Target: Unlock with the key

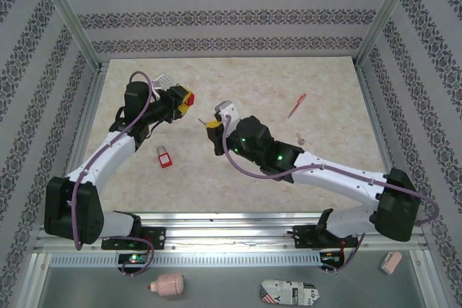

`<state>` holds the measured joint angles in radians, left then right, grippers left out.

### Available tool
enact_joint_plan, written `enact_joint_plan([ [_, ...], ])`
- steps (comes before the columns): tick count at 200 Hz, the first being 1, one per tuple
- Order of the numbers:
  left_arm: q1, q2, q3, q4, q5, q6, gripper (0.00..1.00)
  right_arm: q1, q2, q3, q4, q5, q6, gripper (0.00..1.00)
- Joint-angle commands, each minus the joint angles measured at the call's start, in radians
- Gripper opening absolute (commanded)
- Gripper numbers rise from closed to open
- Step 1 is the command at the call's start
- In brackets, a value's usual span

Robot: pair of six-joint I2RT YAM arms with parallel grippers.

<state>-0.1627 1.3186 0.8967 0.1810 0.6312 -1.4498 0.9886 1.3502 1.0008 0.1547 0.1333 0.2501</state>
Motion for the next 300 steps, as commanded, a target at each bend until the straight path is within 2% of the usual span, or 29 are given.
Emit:
enact_joint_plan([
  [1,-0.01,-0.064,-0.034,0.197,0.012,-0.15,0.0,-0.025,0.052,0.078,0.016,-0.02,-0.017,0.0],
  [56,-0.022,-0.155,-0.087,0.209,0.003,-0.193,0.0,-0.028,0.154,0.198,-0.022,-0.033,-0.024,0.0],
  [124,-0.024,-0.205,-0.085,0.056,-0.011,-0.122,0.0,-0.027,0.159,0.214,-0.06,0.02,-0.064,0.0],
  [189,-0.025,-0.221,-0.03,-0.127,-0.071,-0.007,0.0,-0.022,0.136,0.212,-0.07,0.057,-0.073,0.0],
  [300,-0.026,-0.247,-0.048,-0.127,-0.1,-0.012,0.0,-0.03,0.206,0.247,-0.048,-0.013,-0.002,0.0],
])
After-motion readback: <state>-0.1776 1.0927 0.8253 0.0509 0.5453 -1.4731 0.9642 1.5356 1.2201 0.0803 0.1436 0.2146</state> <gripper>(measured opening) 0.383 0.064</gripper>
